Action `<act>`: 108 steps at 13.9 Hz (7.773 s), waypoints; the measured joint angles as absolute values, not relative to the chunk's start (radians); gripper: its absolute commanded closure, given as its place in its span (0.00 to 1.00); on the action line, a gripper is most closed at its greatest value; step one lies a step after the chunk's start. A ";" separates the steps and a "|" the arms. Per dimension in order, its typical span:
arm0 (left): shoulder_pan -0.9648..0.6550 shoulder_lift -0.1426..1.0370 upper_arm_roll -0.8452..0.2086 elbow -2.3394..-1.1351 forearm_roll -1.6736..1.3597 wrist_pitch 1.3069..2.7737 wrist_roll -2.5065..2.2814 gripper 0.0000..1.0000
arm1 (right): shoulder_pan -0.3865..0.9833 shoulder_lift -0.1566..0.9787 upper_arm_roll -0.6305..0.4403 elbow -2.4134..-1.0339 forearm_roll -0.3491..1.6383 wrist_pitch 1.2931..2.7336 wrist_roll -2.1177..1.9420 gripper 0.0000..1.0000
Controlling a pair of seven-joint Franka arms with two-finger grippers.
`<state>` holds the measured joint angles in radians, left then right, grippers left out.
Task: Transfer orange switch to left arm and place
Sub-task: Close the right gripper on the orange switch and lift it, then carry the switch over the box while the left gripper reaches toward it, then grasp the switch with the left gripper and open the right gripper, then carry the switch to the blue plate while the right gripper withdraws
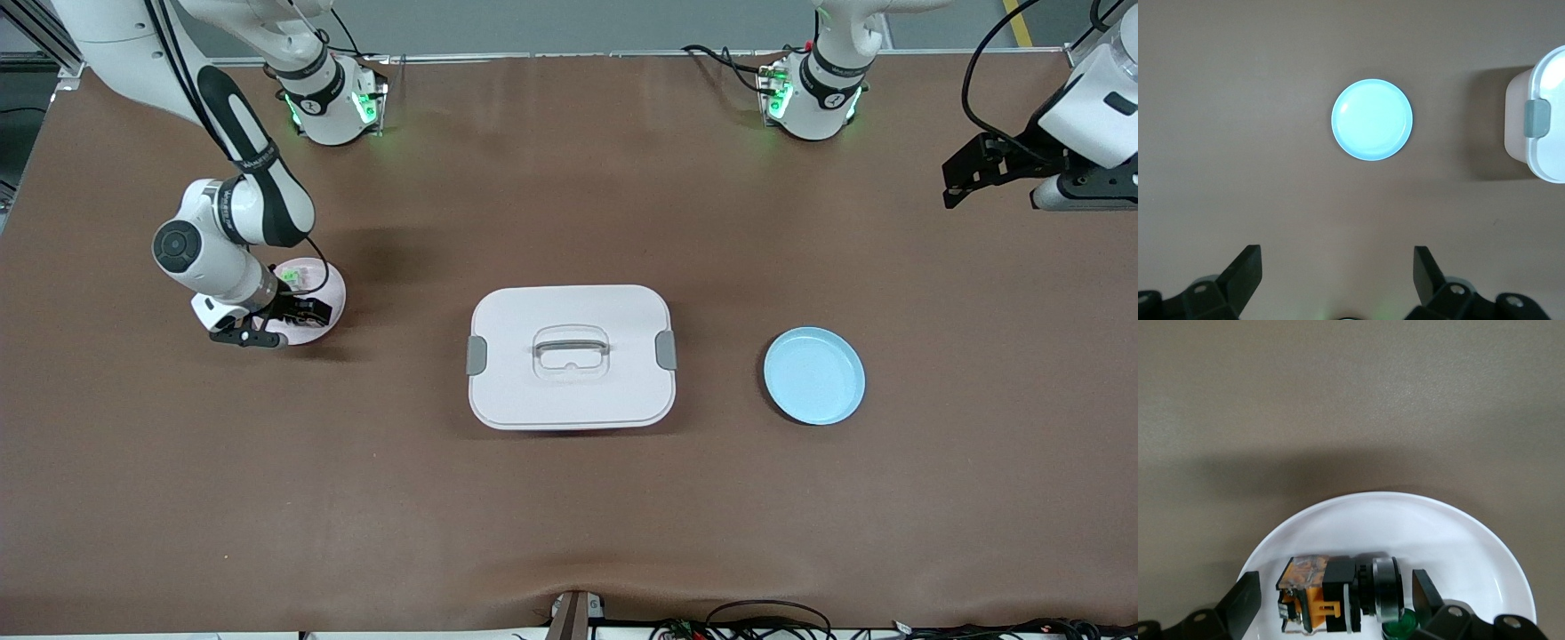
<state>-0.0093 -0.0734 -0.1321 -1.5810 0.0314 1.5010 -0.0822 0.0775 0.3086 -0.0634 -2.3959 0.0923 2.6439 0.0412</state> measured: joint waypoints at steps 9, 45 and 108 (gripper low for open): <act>-0.009 -0.060 -0.139 -1.581 0.031 1.516 -0.084 0.00 | 0.077 0.318 -0.064 -2.413 0.092 2.658 0.019 1.00; 0.011 -0.012 -0.439 -1.726 -0.379 1.743 -0.228 0.00 | 0.747 0.564 -0.028 -1.169 0.566 2.118 2.052 1.00; 0.225 0.267 -0.501 -1.940 0.225 2.097 0.672 1.00 | 0.090 0.461 -0.047 -1.002 0.060 1.219 0.130 0.00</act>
<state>0.2252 0.2674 -0.5009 -1.9399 0.2250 2.0972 0.6720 0.0897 0.4612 -0.0469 -1.0018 0.0598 1.2188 0.1298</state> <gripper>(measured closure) 0.577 0.000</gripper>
